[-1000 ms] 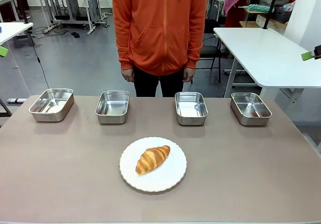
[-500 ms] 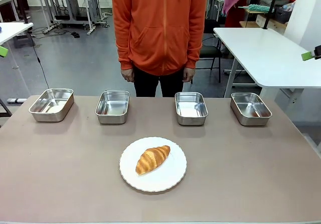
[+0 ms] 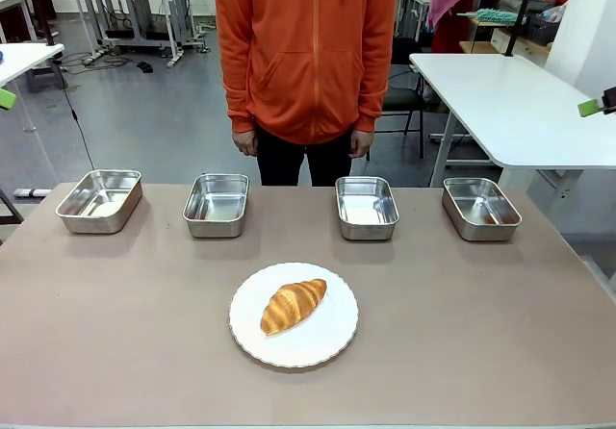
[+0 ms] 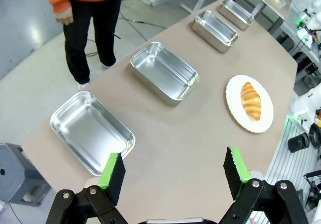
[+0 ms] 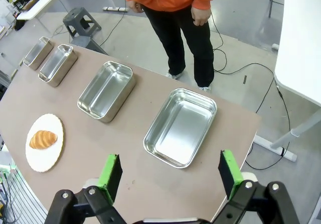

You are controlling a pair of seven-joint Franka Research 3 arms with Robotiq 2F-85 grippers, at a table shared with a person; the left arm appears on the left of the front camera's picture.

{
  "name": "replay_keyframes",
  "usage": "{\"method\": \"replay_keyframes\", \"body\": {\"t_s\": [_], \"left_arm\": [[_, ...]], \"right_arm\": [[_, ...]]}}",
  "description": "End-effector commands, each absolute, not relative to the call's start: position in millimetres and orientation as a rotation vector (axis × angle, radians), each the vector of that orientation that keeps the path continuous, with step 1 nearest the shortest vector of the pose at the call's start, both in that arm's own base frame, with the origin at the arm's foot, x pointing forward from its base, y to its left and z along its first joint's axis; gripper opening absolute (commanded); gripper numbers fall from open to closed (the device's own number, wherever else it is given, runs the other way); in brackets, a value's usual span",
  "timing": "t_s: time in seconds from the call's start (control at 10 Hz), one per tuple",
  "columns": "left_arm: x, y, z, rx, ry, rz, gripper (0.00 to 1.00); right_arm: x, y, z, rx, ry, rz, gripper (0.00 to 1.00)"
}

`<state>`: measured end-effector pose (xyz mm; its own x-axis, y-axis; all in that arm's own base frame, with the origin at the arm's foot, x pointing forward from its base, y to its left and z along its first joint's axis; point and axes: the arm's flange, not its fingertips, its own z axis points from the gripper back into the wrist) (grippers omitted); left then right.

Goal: Place the bread in the container.
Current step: Place the Butter Roll into the Airtight Container indicated by the human.

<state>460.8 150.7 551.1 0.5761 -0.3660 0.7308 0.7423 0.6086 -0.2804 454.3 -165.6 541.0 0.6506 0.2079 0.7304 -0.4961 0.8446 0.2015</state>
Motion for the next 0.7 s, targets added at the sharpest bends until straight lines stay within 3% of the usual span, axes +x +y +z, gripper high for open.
{"method": "replay_keyframes", "body": {"t_s": [0.0,0.6], "left_arm": [[460.2,151.5,552.9,-0.628,-0.692,-0.695,1.00],[460.2,151.5,552.9,-0.628,-0.692,-0.695,1.00]], "right_arm": [[454.8,-165.5,540.9,0.416,-0.770,0.414,1.00],[454.8,-165.5,540.9,0.416,-0.770,0.414,1.00]]}}
